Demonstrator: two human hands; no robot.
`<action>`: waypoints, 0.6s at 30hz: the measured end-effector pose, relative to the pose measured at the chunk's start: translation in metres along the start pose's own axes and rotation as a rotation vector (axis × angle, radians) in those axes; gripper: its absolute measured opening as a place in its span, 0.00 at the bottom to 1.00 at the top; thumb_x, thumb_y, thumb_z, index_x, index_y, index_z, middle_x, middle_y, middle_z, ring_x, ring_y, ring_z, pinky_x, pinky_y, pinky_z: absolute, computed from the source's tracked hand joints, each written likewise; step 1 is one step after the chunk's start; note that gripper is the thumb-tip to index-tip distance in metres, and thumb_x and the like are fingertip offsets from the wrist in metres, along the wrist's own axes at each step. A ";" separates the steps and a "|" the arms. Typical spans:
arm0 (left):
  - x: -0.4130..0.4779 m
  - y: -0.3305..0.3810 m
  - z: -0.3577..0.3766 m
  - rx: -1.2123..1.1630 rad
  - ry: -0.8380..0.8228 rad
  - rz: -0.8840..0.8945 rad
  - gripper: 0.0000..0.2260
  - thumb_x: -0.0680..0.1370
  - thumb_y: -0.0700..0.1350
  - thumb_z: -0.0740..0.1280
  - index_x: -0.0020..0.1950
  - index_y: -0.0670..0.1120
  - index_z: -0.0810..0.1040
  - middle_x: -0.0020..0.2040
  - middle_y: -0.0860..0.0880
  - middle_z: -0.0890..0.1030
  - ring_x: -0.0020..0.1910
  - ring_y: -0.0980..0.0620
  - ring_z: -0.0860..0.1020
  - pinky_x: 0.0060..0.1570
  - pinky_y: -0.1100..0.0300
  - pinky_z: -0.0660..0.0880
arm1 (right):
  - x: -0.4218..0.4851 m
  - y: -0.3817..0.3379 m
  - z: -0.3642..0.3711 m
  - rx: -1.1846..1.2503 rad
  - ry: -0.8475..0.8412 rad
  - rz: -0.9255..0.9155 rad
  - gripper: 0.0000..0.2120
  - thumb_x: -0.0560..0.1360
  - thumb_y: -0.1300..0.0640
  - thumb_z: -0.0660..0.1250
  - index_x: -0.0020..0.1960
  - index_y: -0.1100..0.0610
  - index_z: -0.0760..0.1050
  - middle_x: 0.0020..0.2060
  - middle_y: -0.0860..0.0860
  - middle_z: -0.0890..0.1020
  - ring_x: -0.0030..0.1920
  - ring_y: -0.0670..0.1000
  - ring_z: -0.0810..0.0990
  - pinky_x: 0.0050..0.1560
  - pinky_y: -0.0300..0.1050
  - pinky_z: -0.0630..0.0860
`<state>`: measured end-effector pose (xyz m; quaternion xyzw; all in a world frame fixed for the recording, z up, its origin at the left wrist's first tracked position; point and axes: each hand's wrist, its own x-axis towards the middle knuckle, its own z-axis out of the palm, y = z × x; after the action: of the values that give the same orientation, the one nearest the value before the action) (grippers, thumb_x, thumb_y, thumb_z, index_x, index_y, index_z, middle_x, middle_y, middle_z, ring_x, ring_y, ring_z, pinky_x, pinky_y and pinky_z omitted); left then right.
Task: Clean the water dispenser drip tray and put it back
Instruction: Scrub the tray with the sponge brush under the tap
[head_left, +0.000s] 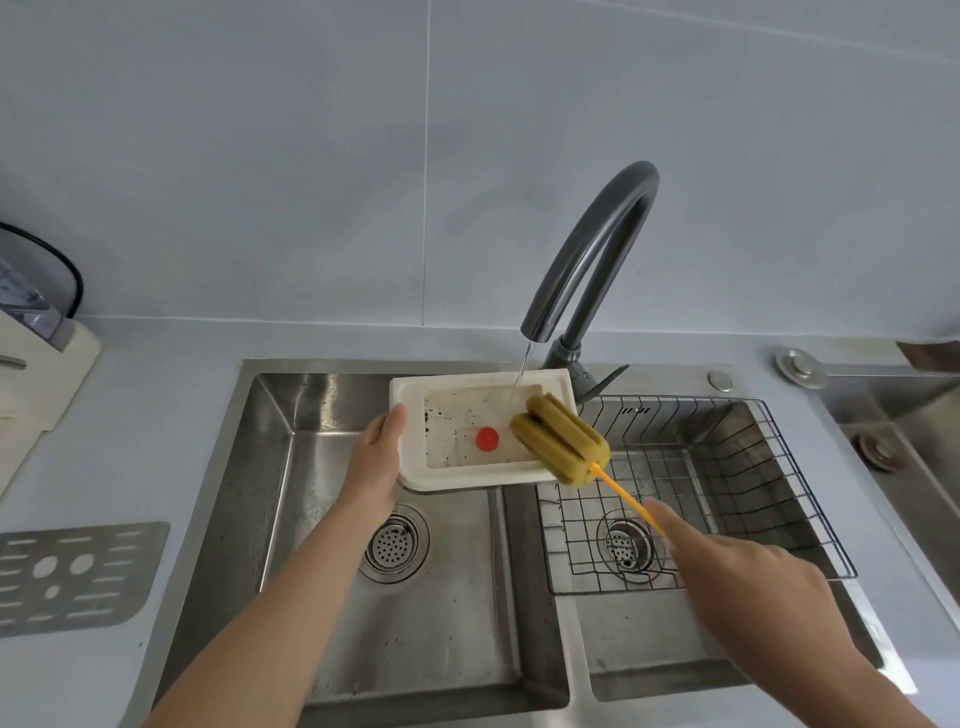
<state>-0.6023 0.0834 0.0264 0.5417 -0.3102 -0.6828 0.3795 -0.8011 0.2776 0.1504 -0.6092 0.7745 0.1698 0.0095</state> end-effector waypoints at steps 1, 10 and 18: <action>0.000 -0.001 0.001 -0.006 -0.007 -0.020 0.11 0.78 0.49 0.60 0.55 0.46 0.75 0.50 0.46 0.80 0.53 0.44 0.78 0.60 0.45 0.73 | 0.003 0.001 -0.002 -0.017 0.006 0.016 0.28 0.79 0.55 0.50 0.72 0.37 0.42 0.37 0.49 0.70 0.37 0.51 0.69 0.26 0.40 0.56; -0.002 -0.008 0.014 -0.026 -0.098 -0.074 0.12 0.79 0.50 0.58 0.55 0.46 0.75 0.51 0.44 0.80 0.56 0.42 0.77 0.61 0.43 0.72 | 0.017 -0.026 -0.005 0.046 -0.100 0.019 0.32 0.77 0.63 0.50 0.75 0.46 0.40 0.30 0.49 0.63 0.31 0.51 0.66 0.25 0.39 0.53; -0.003 -0.014 0.021 -0.004 -0.131 -0.092 0.12 0.79 0.50 0.57 0.56 0.45 0.75 0.48 0.47 0.80 0.48 0.49 0.79 0.46 0.53 0.77 | 0.025 -0.035 0.006 0.137 -0.080 -0.016 0.29 0.78 0.61 0.49 0.74 0.46 0.44 0.33 0.50 0.67 0.37 0.54 0.68 0.29 0.42 0.59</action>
<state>-0.6245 0.0936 0.0213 0.5087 -0.3078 -0.7341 0.3279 -0.7758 0.2493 0.1304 -0.6059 0.7785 0.1408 0.0834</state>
